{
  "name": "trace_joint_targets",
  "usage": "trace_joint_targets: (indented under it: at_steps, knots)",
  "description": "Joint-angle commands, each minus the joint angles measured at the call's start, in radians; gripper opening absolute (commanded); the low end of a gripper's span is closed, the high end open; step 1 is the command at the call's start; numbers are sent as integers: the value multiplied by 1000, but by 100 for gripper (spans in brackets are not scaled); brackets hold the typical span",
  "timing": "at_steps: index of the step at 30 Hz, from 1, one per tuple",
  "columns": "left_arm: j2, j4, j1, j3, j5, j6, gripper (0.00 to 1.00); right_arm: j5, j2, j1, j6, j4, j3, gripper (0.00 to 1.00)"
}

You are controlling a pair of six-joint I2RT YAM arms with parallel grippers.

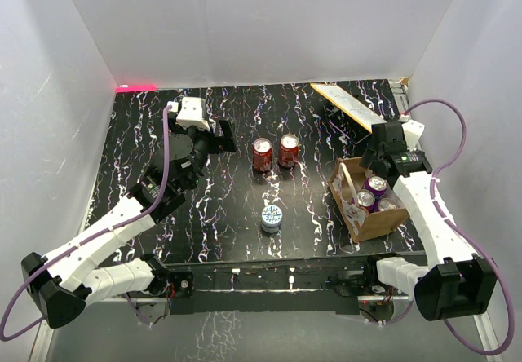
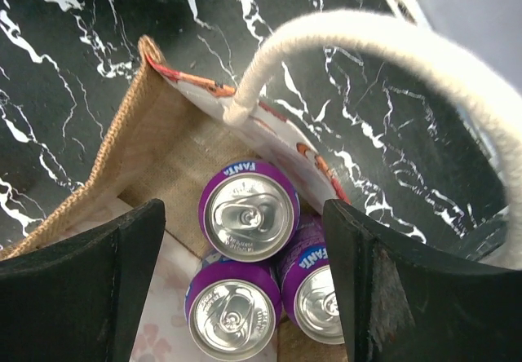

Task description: Take the beverage out of the canvas bag

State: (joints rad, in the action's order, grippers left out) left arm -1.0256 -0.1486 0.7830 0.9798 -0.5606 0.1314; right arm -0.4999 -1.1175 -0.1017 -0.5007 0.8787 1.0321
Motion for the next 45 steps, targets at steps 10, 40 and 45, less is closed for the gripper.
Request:
trace_joint_targets:
  at_steps: [10,40,45]
  knots:
    - [15,-12,2,16,-2,1,97,27,44,17,-151,-59,-86,79]
    - [14,-14,3,14,5,4,97,132,-49,60,-131,-208,-231,79]
    - [16,-14,2,14,4,4,97,129,-65,70,-135,-231,-251,78]
